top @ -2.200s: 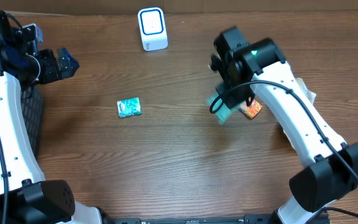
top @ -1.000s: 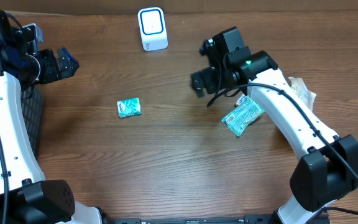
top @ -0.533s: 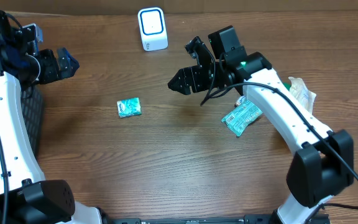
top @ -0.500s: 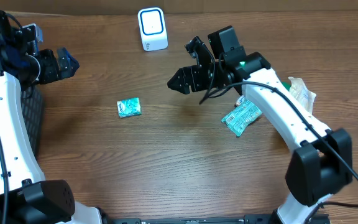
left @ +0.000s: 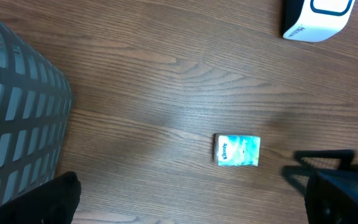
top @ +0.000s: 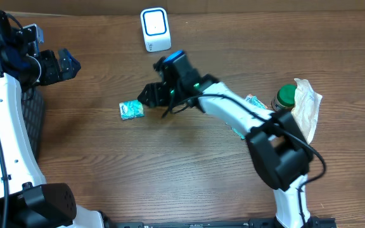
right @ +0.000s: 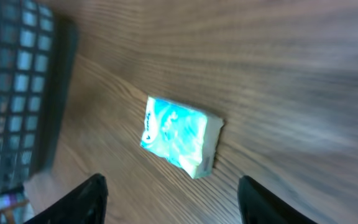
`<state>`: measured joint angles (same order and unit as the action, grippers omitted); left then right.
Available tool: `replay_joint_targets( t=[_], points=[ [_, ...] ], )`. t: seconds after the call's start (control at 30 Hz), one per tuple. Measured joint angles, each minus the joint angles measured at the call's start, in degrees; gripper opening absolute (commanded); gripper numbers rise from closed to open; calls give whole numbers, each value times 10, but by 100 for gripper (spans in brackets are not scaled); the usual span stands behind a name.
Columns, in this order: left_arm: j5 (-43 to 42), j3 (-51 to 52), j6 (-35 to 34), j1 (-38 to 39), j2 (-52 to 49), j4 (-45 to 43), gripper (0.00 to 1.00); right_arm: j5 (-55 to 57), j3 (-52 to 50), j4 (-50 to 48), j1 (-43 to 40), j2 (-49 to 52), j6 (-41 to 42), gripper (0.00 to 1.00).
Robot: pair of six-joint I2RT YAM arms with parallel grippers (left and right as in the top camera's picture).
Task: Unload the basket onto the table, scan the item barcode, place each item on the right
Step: 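Move the right gripper to the last light-blue tissue pack and grasp it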
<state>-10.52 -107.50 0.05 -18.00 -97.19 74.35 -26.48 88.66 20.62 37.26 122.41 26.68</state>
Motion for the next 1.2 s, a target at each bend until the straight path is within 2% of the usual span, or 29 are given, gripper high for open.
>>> replay_joint_targets(
  t=[0.1, 0.5, 0.73, 0.87, 0.9, 0.97, 1.2],
  points=[
    [0, 0, 0, 0, 0, 0, 99, 17, 0, -14, 15, 21, 10, 46],
    [0, 0, 0, 0, 0, 0, 100, 40, -1, -64, 19, 63, 34, 45],
    [0, 0, 0, 0, 0, 0, 99, 34, -1, -80, 22, 78, 37, 38],
    [0, 0, 0, 0, 0, 0, 99, 33, -1, -90, 29, 80, 38, 29],
    [0, 0, 0, 0, 0, 0, 100, 33, -1, -92, 32, 81, 38, 17],
    [0, 0, 0, 0, 0, 0, 100, 34, -1, -95, 37, 82, 39, 5],
    [0, 0, 0, 0, 0, 0, 100, 36, -1, -85, 45, 84, 40, 4]
  ],
)
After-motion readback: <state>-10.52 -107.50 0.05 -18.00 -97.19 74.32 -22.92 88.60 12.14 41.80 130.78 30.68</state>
